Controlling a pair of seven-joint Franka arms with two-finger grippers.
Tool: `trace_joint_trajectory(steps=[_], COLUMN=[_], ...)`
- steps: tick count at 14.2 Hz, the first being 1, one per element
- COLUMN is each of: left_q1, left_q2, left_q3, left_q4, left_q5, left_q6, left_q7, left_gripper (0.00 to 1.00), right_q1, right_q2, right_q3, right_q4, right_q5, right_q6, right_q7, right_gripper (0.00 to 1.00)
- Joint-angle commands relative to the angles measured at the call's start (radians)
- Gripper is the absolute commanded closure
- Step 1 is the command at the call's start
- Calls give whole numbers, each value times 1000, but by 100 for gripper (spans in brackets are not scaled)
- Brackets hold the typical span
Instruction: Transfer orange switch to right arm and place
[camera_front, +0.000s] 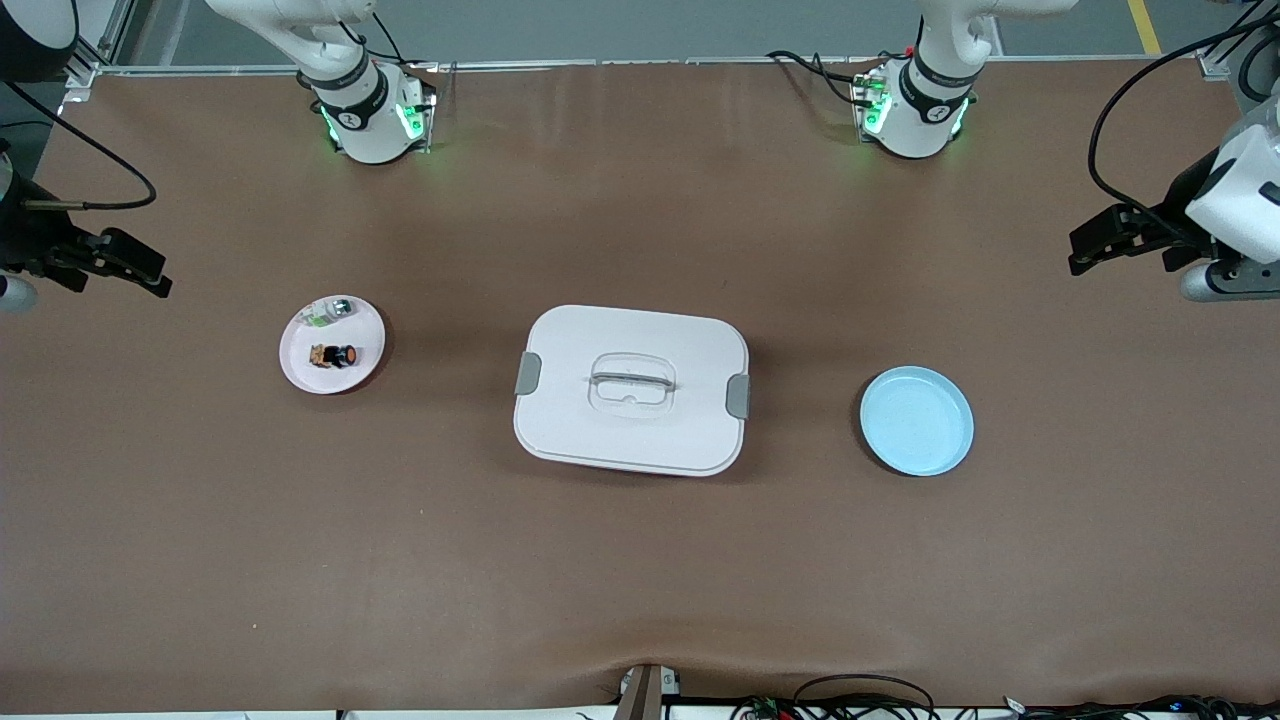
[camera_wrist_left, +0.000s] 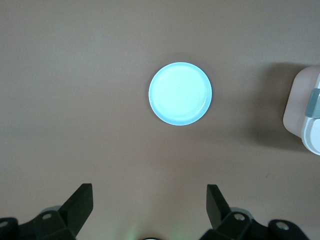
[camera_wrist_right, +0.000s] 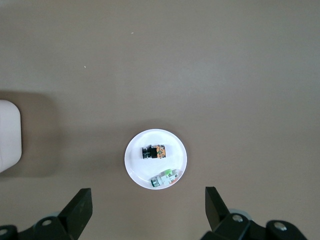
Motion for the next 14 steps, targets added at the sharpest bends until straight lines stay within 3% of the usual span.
trace_joint_trajectory(steps=[1, 7, 14], left_q1=[-3, -3, -3], left_q2=[2, 11, 16], left_q3=[11, 9, 12], left_q4=[19, 17, 31], left_q5=[2, 2, 4], left_q6=[-10, -23, -43], left_q7=[10, 10, 8], left_gripper=[0, 0, 0], right_q1=[-3, -17, -9], right_q2=[-26, -7, -6], right_q3=[-8, -6, -3], right_q4=[-10, 66, 67], right_q5=[21, 10, 9], right_q6=[-2, -17, -68], right_q7=[-33, -29, -33], right_gripper=[0, 0, 0])
